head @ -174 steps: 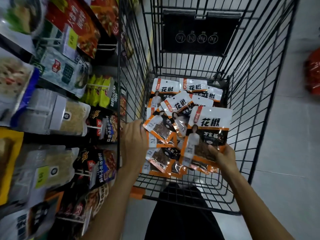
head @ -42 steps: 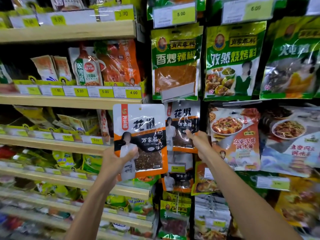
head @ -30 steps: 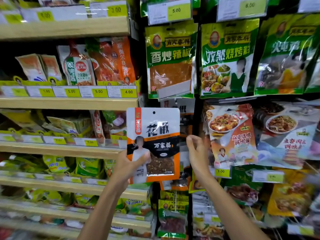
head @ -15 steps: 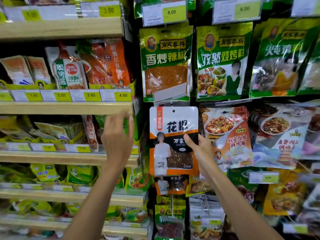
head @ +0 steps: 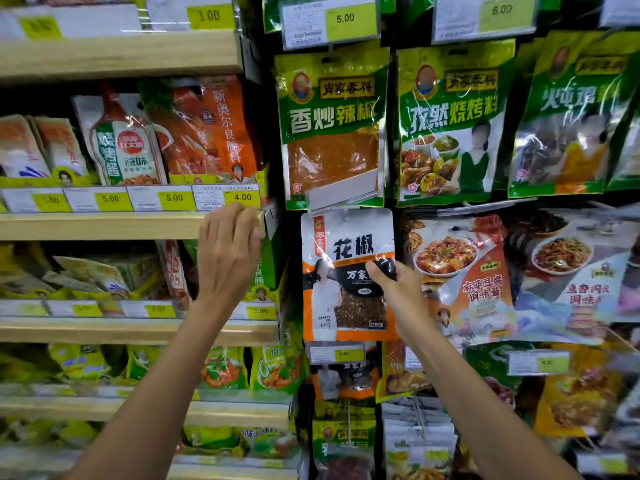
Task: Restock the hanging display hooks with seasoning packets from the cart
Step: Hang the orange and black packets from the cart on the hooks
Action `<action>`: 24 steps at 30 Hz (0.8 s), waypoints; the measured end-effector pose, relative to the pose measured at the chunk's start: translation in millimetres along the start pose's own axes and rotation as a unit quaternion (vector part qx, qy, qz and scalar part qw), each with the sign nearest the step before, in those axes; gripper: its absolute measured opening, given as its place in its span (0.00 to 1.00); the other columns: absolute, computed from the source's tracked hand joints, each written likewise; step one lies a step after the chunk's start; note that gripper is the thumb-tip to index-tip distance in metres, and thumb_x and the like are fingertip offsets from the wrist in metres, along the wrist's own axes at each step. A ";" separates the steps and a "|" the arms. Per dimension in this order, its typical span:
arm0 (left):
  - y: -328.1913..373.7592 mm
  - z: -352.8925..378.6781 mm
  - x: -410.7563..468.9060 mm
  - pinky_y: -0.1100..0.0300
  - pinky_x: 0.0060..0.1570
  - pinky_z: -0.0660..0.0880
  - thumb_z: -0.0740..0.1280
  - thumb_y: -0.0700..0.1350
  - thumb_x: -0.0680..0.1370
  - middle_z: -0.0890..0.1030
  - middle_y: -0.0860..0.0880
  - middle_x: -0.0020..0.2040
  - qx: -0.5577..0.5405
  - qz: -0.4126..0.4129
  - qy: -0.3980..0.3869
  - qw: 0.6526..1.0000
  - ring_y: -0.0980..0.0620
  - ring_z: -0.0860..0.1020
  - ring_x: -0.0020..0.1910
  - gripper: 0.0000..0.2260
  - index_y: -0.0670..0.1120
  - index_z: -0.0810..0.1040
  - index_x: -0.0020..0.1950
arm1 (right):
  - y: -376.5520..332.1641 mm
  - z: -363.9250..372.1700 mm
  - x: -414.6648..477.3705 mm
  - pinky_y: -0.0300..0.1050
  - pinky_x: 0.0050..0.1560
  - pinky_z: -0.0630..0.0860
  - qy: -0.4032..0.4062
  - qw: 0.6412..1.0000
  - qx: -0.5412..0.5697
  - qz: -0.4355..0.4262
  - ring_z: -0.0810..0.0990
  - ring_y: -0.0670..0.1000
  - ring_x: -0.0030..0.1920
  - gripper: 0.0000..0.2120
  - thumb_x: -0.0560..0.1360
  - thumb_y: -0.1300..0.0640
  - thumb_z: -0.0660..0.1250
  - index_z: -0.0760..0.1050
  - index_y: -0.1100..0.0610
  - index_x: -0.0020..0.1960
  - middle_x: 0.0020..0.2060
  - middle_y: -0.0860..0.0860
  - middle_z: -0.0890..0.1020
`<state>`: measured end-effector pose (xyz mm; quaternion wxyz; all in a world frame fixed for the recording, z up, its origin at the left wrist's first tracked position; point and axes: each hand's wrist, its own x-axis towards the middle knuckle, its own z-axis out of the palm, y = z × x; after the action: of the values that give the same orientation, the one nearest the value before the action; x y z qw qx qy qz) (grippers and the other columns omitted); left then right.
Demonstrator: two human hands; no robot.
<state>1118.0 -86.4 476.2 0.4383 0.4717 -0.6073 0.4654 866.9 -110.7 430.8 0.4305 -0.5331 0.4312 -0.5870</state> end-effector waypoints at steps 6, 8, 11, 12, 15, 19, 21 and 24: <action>-10.2 -0.4 -5.2 0.45 0.63 0.68 0.59 0.39 0.80 0.77 0.34 0.56 -0.001 0.030 -0.007 1.000 0.41 0.70 0.59 0.13 0.35 0.73 0.62 | 7.0 13.4 23.9 0.46 0.50 0.75 0.023 0.999 -0.029 0.007 0.81 0.50 0.49 0.06 0.77 0.54 0.68 0.80 0.56 0.49 0.45 0.51 0.84; -11.9 -0.5 -5.1 0.45 0.63 0.68 0.59 0.39 0.80 0.77 0.35 0.57 -0.004 0.033 -0.011 0.999 0.41 0.70 0.59 0.13 0.35 0.73 0.62 | 9.9 19.7 33.9 0.48 0.51 0.75 0.039 0.998 -0.038 0.010 0.80 0.52 0.48 0.06 0.77 0.55 0.68 0.79 0.59 0.49 0.45 0.53 0.83; -12.1 -0.9 -4.5 0.45 0.63 0.67 0.60 0.39 0.80 0.77 0.35 0.57 -0.005 0.034 -0.019 0.999 0.41 0.70 0.59 0.13 0.35 0.72 0.63 | 13.5 27.4 49.6 0.45 0.48 0.73 0.064 0.996 -0.063 0.006 0.80 0.55 0.49 0.05 0.77 0.56 0.68 0.78 0.59 0.47 0.45 0.56 0.82; -11.9 -1.0 -4.5 0.45 0.63 0.67 0.60 0.39 0.80 0.76 0.35 0.57 -0.006 0.033 -0.020 0.999 0.41 0.70 0.59 0.13 0.35 0.72 0.63 | 14.1 29.1 54.5 0.44 0.48 0.72 0.071 0.995 -0.071 0.006 0.80 0.55 0.49 0.06 0.77 0.56 0.68 0.78 0.59 0.49 0.46 0.56 0.82; -10.6 -3.1 -3.9 0.46 0.62 0.67 0.60 0.39 0.80 0.76 0.35 0.57 -0.010 0.027 -0.028 0.999 0.41 0.69 0.59 0.13 0.36 0.73 0.63 | 13.4 32.5 65.8 0.44 0.50 0.72 0.082 0.991 -0.102 0.011 0.79 0.58 0.55 0.13 0.77 0.55 0.67 0.77 0.62 0.57 0.52 0.57 0.82; -6.4 -7.6 -2.7 0.45 0.62 0.66 0.61 0.39 0.80 0.76 0.35 0.58 -0.013 0.013 -0.036 0.999 0.42 0.68 0.60 0.13 0.36 0.73 0.62 | 12.4 31.2 68.7 0.47 0.49 0.73 0.070 0.978 -0.192 0.029 0.78 0.62 0.56 0.18 0.80 0.51 0.62 0.74 0.67 0.59 0.54 0.62 0.80; -2.6 -10.3 -3.0 0.45 0.63 0.66 0.61 0.39 0.79 0.75 0.35 0.59 -0.008 0.001 -0.032 0.999 0.42 0.68 0.60 0.13 0.37 0.73 0.62 | 11.3 28.1 59.4 0.49 0.50 0.73 0.070 0.969 -0.234 0.026 0.77 0.63 0.58 0.20 0.81 0.51 0.61 0.71 0.67 0.63 0.57 0.63 0.79; 10.6 -14.7 -6.2 0.46 0.64 0.65 0.61 0.37 0.79 0.75 0.35 0.60 -0.016 -0.007 -0.016 1.000 0.41 0.68 0.61 0.13 0.36 0.72 0.63 | 10.0 20.8 30.7 0.47 0.57 0.71 0.091 0.960 -0.265 -0.006 0.74 0.61 0.64 0.22 0.81 0.54 0.60 0.65 0.66 0.69 0.63 0.63 0.75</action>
<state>1110.0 -69.7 471.2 0.4393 0.4760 -0.6181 0.4454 886.2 -143.9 430.2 0.2294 -0.5750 0.6051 -0.5006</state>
